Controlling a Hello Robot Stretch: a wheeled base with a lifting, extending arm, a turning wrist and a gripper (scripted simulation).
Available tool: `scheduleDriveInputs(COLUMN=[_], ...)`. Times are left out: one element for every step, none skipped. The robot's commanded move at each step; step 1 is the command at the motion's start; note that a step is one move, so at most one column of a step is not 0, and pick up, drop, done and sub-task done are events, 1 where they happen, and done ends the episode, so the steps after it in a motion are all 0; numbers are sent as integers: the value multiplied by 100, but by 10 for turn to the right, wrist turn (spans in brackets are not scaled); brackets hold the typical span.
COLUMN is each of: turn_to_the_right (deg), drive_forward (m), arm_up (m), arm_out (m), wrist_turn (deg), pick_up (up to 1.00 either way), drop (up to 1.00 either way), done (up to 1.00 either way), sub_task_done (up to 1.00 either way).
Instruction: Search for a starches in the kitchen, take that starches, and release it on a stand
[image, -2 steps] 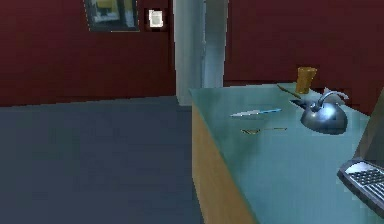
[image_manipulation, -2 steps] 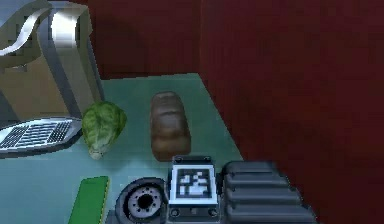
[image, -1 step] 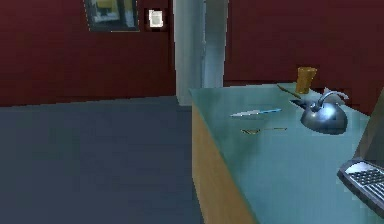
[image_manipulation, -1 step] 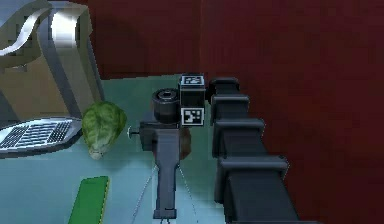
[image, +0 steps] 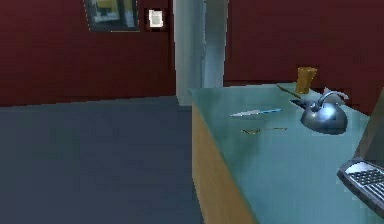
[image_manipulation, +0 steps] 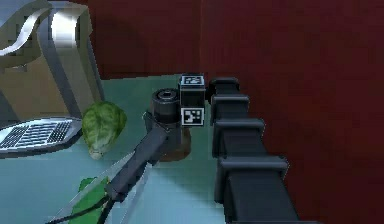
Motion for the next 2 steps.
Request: scheduleDriveInputs(turn_to_the_right=[0,0], drive_forward=[0,0], arm_up=[0,0], arm_out=[0,0], wrist_turn=[450,450], pick_up=[0,0], drop=[0,0], done=[0,0], sub_task_done=[0,0])
